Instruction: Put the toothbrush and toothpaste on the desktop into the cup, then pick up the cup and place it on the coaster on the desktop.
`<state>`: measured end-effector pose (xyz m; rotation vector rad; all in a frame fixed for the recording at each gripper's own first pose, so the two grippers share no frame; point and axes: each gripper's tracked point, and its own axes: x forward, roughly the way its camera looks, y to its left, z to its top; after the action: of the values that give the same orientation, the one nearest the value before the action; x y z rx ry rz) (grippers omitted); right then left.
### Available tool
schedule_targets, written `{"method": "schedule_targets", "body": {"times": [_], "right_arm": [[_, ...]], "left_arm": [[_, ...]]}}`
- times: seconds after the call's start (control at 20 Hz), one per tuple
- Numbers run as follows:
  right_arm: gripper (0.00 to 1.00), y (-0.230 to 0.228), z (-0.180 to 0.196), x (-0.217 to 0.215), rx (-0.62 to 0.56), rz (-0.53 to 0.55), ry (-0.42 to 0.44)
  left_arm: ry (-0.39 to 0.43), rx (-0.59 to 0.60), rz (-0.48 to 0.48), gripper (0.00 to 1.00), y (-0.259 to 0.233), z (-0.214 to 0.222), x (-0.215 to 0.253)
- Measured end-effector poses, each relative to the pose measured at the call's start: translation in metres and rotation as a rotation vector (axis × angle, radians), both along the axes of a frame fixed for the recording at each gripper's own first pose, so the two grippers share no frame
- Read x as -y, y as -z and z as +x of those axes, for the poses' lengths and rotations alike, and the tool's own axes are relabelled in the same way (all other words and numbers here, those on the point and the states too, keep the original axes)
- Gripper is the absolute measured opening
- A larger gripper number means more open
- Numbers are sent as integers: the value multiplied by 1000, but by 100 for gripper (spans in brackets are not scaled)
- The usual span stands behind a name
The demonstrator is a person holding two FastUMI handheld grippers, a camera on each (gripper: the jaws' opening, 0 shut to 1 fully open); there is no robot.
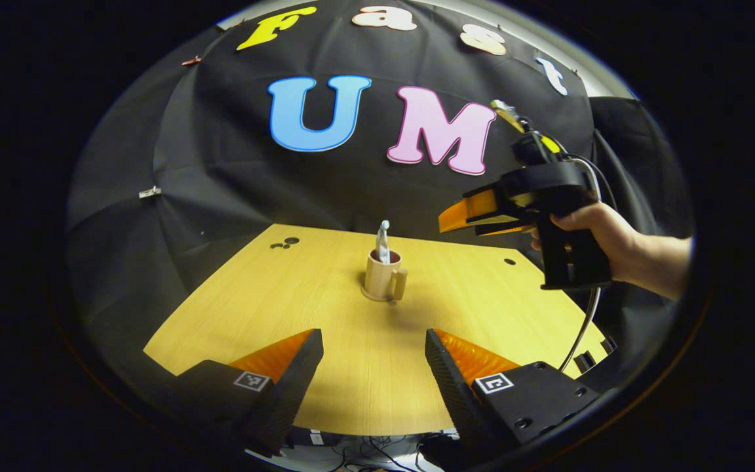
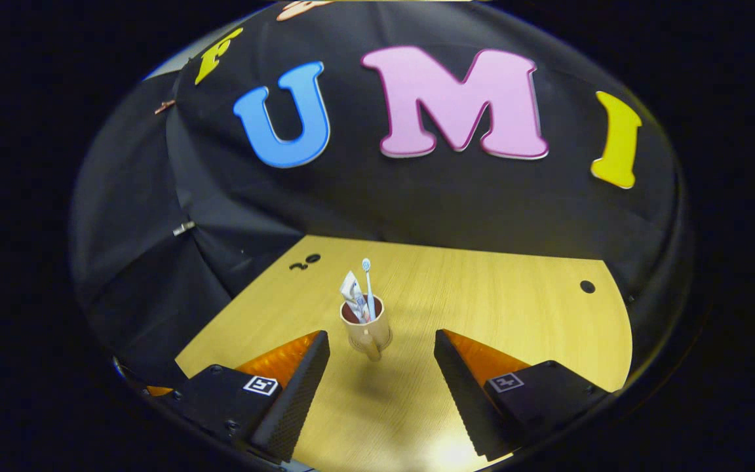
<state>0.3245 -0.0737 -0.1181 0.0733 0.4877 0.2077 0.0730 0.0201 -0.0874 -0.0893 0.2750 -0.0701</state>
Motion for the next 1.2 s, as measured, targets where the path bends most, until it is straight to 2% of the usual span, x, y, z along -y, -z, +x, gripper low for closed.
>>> {"method": "schedule_targets", "body": {"times": [0.25,0.45,0.7,0.85,0.95,1.1,1.2], "right_arm": [[98,-63,-20,33,232,38,145],[98,-103,-62,62,341,43,224],[98,-114,-128,83,380,2,302],[98,-113,-166,83,386,29,351],[98,-111,-192,84,423,12,380],[98,-112,-216,80,474,-34,383],[98,-106,-220,81,455,-50,380]], "left_arm": [[74,71,16,98,-35,6,16],[47,122,0,98,-51,0,25],[18,205,18,97,-65,-19,42],[57,213,27,98,-67,-32,55],[71,216,16,98,-68,-42,55],[75,207,8,98,-63,-54,52],[72,214,11,98,-63,-59,50]]}}
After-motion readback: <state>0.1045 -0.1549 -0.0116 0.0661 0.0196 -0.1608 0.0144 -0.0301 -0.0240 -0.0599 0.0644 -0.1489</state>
